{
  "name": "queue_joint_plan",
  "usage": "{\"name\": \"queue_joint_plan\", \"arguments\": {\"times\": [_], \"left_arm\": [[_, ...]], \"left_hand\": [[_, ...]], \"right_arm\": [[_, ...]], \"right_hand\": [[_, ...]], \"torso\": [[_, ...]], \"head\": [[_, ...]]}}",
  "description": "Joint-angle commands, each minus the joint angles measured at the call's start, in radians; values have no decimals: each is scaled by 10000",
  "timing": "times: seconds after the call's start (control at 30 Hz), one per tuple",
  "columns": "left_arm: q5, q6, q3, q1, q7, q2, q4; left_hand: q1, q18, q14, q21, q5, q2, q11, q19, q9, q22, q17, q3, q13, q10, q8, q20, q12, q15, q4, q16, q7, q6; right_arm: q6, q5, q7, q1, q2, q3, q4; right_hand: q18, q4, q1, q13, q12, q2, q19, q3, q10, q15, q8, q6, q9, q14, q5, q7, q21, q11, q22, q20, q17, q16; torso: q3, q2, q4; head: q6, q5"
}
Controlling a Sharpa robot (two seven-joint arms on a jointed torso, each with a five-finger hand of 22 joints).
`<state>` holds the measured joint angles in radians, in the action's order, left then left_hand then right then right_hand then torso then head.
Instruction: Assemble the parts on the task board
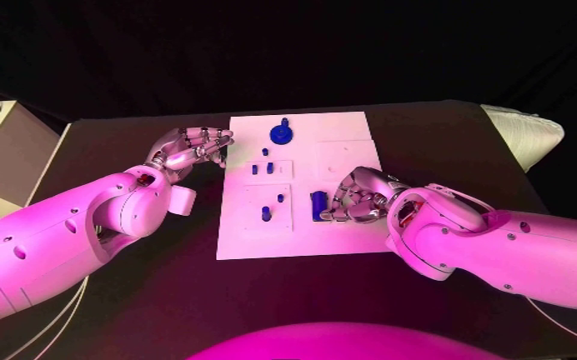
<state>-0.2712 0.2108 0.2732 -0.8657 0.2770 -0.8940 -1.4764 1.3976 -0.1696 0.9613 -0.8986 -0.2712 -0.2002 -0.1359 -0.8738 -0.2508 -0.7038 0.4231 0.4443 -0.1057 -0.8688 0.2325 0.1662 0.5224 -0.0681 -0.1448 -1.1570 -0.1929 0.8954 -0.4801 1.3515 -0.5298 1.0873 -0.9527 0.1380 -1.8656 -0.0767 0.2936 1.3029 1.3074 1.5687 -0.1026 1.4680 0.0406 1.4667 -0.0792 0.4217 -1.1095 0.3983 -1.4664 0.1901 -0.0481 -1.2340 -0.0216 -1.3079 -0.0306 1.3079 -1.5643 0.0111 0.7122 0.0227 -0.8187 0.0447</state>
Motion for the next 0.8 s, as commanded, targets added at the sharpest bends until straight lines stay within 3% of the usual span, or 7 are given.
{"name": "queue_joint_plan", "arguments": {"times": [0.03,0.17,0.27,0.33,0.8], "left_arm": [[47,-150,7,3,51,17,-14],[47,-157,7,8,43,17,-7],[47,-163,7,12,35,14,-5],[47,-171,7,17,26,10,-5],[47,-179,7,49,2,-14,-16]], "left_hand": [[51,-141,-9,36,-2,9,-12,-55,6,10,-15,-43,0,87,57,5,63,-8,-43,47,13,22],[58,-141,-11,44,-3,25,-12,-58,6,16,-18,-43,0,92,62,6,71,-8,-56,48,15,24],[58,-141,-11,44,-3,25,-12,-58,6,16,-18,-43,0,92,62,6,71,-8,-56,48,15,24],[58,-141,-11,44,-3,25,-12,-58,6,16,-18,-43,0,92,62,6,71,-8,-56,48,15,24],[58,-141,-11,44,-3,25,-12,-58,6,16,-18,-43,0,92,62,6,71,-8,-56,48,15,24]], "right_arm": [[146,51,-23,-52,36,16,79],[361,22,14,-70,43,16,113],[526,1,51,-81,41,17,130],[602,-38,87,-91,40,17,135],[591,-129,216,-149,35,17,95]], "right_hand": [[89,-10,-28,2634,21,-76,37,-67,1041,-67,42,18,14,-1044,56,55,-62,-56,-222,66,2629,-65],[89,-24,177,2634,21,-226,35,-121,1041,-84,83,33,29,-1044,7,73,-51,-73,-230,83,2629,-65],[86,-37,686,2634,21,-346,29,-321,1041,-100,119,75,32,-1044,-10,88,-23,-88,-236,105,2629,-65],[88,-21,889,2634,21,-430,27,-515,1041,-99,135,80,22,-1044,-228,81,-8,-85,-244,106,2629,-65],[88,-15,945,2634,21,-421,28,-615,1041,-99,139,79,15,-1044,-237,80,-4,-85,-250,105,2629,-65]], "torso": [[8,6,-8],[9,1,-20],[11,-3,-16],[14,2,-6],[11,7,-14]], "head": [[-32,-23],[-49,-26],[-61,-29],[-76,-28],[-92,-45]]}}
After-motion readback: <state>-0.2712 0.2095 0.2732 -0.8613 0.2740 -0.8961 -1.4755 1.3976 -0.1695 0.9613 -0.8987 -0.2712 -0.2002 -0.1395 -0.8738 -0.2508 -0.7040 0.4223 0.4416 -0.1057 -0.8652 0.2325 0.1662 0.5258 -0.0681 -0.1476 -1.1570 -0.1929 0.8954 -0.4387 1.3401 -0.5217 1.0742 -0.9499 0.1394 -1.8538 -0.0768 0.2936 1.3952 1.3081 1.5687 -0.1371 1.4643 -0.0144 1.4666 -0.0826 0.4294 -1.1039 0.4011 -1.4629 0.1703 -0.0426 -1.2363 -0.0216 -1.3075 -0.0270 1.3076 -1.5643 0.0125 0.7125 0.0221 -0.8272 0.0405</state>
